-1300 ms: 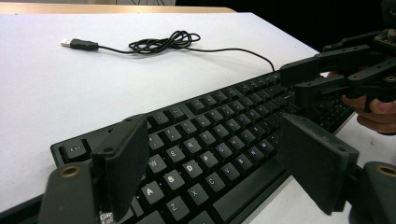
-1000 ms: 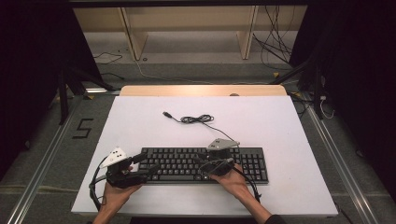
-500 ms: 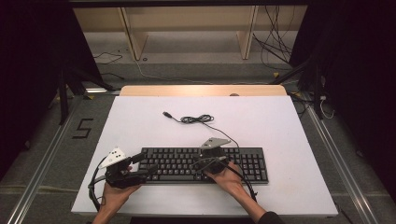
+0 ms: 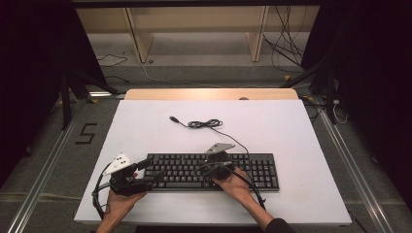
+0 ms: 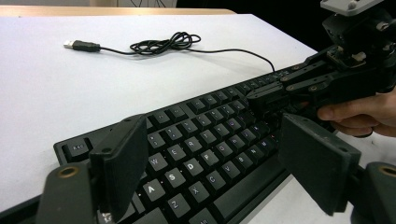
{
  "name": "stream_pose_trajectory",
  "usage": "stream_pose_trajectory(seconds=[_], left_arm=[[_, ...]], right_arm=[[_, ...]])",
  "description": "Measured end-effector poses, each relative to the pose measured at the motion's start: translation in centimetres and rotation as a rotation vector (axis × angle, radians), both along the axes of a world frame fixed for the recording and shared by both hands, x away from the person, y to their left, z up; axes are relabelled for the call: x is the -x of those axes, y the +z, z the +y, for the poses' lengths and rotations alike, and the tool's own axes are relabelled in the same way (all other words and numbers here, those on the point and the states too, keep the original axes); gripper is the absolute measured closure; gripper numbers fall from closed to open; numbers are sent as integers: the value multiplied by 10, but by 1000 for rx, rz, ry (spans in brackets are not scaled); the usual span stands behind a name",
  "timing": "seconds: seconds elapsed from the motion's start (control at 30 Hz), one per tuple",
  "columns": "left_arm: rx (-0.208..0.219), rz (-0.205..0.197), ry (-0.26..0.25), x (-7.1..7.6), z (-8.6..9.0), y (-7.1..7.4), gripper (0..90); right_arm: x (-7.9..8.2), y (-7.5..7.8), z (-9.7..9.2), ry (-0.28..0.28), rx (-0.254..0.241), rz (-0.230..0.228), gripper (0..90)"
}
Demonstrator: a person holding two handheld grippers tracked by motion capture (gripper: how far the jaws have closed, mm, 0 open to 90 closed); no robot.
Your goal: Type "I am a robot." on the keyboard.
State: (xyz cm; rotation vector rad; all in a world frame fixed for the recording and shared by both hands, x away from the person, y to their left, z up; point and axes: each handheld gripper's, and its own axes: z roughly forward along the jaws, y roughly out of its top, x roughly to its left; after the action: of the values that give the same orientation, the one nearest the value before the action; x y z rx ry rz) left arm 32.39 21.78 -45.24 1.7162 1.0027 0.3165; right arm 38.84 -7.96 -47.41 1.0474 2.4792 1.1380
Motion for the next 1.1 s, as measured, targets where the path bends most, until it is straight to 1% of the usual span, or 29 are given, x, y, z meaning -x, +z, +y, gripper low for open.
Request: stream_pose_trajectory(seconds=[0.13,0.27,0.33,0.43,0.47,0.5,0.57,0.63,0.7,0.73,0.8,0.87,0.93,1.03,1.1], left_arm=[[-1,1,0,0,0,0,241],[-3,0,2,0,0,0,241],[-4,-1,3,0,0,0,240],[-4,-1,4,0,1,0,241],[-3,-1,4,0,1,0,240],[-3,-2,4,0,1,0,241],[-2,0,4,0,1,0,241],[0,-2,6,0,1,0,241],[1,-2,7,0,1,0,240],[1,-2,7,0,1,0,240],[0,-3,7,0,1,0,240],[-1,-3,8,0,1,0,240],[-1,-3,8,0,2,0,240],[1,-3,11,0,2,0,240],[0,-3,12,-1,3,0,240]], right_arm=[[0,-3,2,1,25,3,900],[1,-4,4,-2,32,-10,900],[1,-4,3,-4,31,-8,900],[1,-3,3,-16,16,-1,900],[1,-2,2,-17,0,-1,853],[1,0,1,-19,-21,2,843],[2,4,-2,-17,-49,-11,827],[4,8,-4,-17,-84,-17,729],[6,12,-7,-18,-111,-27,674],[6,13,-8,-18,-123,-31,615],[8,16,-11,-24,-129,-33,513],[9,18,-13,-19,-142,-35,446],[12,21,-16,-13,-157,-48,384],[18,26,-19,6,-173,-65,314],[21,28,-20,21,-185,-67,282]])
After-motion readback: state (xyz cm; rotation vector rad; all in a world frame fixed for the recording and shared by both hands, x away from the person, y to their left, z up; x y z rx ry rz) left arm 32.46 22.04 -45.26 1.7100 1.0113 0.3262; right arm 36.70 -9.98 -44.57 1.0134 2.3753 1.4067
